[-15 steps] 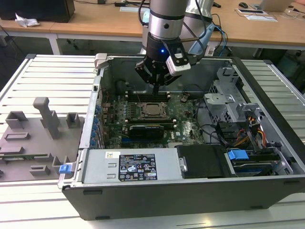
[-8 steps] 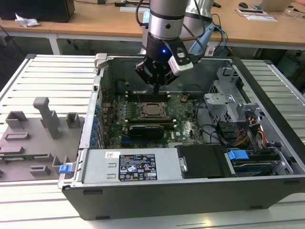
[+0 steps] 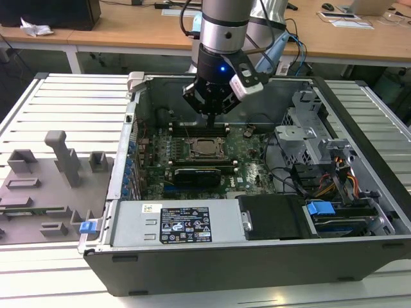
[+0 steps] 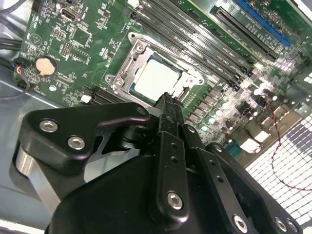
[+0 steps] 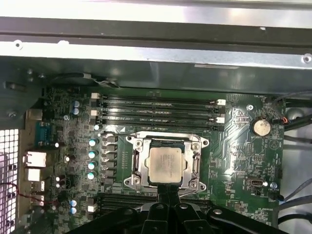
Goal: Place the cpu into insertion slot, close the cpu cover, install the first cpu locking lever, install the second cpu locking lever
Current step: 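Install the first cpu locking lever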
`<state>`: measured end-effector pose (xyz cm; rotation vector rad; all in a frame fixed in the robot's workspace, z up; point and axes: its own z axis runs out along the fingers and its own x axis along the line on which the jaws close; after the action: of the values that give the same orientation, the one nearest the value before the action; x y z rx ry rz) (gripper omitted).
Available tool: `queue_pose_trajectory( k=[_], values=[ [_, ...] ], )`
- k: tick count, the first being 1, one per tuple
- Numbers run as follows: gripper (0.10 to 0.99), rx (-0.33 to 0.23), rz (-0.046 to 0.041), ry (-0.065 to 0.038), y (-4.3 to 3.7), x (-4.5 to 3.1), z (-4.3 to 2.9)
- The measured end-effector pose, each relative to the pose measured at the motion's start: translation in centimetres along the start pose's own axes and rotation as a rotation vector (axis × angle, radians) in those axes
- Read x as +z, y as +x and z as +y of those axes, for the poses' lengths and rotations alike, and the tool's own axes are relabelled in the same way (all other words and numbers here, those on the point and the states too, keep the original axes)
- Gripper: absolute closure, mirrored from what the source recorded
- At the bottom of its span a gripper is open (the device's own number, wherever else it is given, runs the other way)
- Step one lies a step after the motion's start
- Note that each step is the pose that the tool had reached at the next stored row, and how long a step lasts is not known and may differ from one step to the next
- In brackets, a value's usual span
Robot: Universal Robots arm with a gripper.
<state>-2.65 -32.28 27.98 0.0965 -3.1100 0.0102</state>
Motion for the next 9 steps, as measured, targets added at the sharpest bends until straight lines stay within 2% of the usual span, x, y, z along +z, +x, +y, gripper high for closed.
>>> queue_pose_trajectory(
  k=[5, 9],
  values=[
    [0.98, -0.019, -0.0002, 0.0, 0.15, 0.01, 0.02],
    [0.98, -0.02, -0.0007, 0.0, 0.84, 0.03, 0.05]
  ],
)
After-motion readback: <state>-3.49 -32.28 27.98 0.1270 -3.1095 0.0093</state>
